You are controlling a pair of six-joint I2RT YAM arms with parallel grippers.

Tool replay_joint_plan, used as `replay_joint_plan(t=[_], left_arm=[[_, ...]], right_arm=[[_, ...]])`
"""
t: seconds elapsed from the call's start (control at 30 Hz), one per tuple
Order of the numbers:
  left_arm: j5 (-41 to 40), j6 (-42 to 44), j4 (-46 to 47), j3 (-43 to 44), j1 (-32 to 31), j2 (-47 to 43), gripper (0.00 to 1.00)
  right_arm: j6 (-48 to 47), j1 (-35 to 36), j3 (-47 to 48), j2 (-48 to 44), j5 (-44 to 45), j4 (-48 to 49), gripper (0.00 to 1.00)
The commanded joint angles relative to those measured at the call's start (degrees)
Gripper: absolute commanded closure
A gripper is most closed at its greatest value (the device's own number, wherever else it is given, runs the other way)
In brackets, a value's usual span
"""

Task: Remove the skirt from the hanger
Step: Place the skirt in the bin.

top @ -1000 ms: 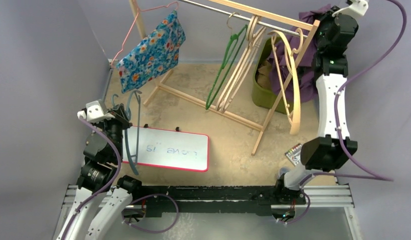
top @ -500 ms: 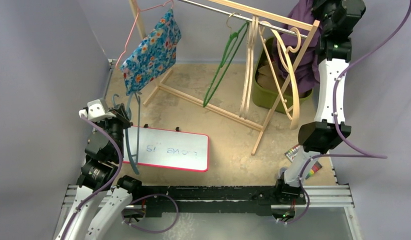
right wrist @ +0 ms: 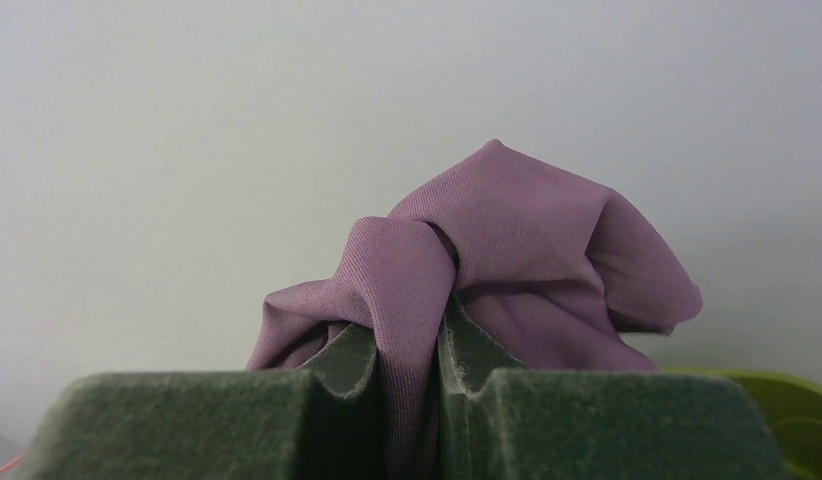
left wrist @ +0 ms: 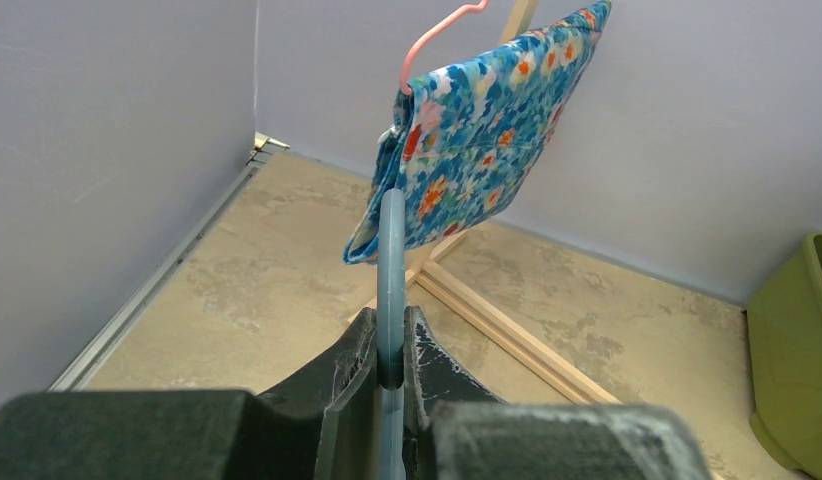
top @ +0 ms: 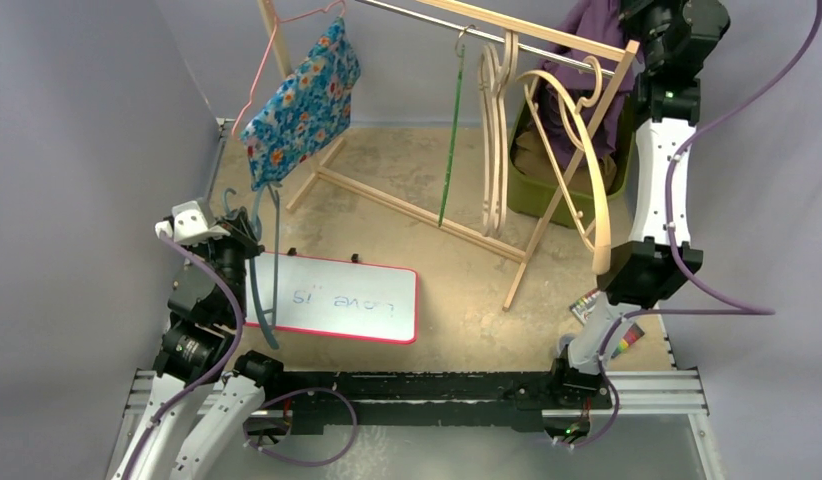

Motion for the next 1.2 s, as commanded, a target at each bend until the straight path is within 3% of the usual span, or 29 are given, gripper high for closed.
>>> replay_joint_plan(t=[0.0,0.17,0.33,0.5,0.73,0.87,1.0,1.17], left_arm=[[-0.21,0.52,2.85,0.01,-0.42,-0.66,1.00],[0.19,0.37,3.00,-0.03,-0.49,-0.47,1.00],[0.69,0.33,3.02,0.00,-0.78,0.07,1.00],[0.47,0.35,3.06,0.08,-0.77,0.34,1.00],[0.35,0.55,3.11,0.07,-0.72,0.76,1.00],[0.25,0.59,3.06,0.06,-0.72,0.91,1.00],[0.25,0.59,3.09,0.06,-0.78,0.91,1.00],[0.27,0.59,3.02,0.10,-0.78,0.79,1.00]], right_arm=[[-1.52,-1.43,-9.15,-6.69,2.21,10.01,1.00],[-3.92,-4.11,-28.60,-13.06,5.81,14.35,1.00],[-5.77,-6.67,-39.00,-14.27,5.91,16.26,1.00],[-8.84,-6.68,-40.78,-11.77,4.83,14.73,1.00],[-6.85,-4.09,-42.83,-5.64,-7.14,16.11,1.00],[-6.38,-2.53,-43.94,-1.31,-8.18,14.87,1.00],[-7.01,-1.14,-44.96,3.87,-5.39,11.03,1.00],[-9.26,1.47,-44.64,10.07,5.22,2.84,1.00]])
